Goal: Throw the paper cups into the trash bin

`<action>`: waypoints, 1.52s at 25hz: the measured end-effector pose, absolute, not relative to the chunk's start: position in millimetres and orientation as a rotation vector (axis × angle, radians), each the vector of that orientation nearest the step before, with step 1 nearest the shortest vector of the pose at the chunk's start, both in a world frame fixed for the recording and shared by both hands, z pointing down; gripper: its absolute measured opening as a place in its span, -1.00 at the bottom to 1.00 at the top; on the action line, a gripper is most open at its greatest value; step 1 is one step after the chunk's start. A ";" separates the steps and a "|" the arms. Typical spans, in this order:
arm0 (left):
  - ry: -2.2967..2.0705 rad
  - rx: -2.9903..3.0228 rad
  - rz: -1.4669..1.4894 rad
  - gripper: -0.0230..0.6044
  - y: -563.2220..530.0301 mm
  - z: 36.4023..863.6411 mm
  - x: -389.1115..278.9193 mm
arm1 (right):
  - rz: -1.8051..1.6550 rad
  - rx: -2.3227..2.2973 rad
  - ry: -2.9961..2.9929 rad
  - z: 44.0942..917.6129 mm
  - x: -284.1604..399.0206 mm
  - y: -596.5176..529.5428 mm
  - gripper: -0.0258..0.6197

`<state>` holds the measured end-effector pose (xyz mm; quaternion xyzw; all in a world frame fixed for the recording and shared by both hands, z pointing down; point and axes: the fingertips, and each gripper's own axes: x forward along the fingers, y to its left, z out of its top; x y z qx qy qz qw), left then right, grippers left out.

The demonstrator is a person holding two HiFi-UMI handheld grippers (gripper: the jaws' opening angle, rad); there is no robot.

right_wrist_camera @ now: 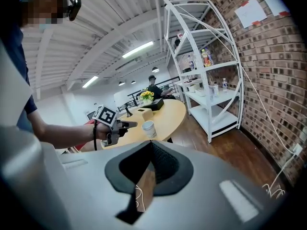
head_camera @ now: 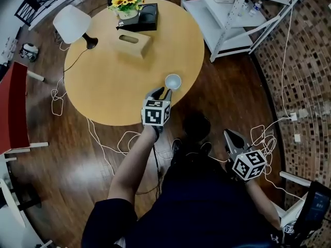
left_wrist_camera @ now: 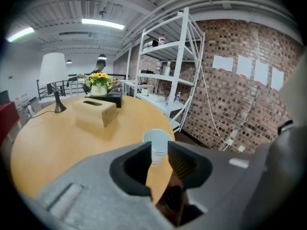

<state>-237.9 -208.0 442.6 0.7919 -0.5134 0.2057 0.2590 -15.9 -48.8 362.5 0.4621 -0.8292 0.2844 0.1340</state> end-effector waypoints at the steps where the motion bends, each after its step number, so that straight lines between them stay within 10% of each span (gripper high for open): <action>1: -1.394 2.118 0.564 -0.59 -210.8 446.1 -240.0 | 0.828 1.349 -2.410 361.3 -12.7 -52.9 -0.89; 38: -1.044 2.068 0.881 -0.83 -216.5 482.8 -171.8 | 0.985 1.452 -2.389 383.0 29.0 -61.8 -0.89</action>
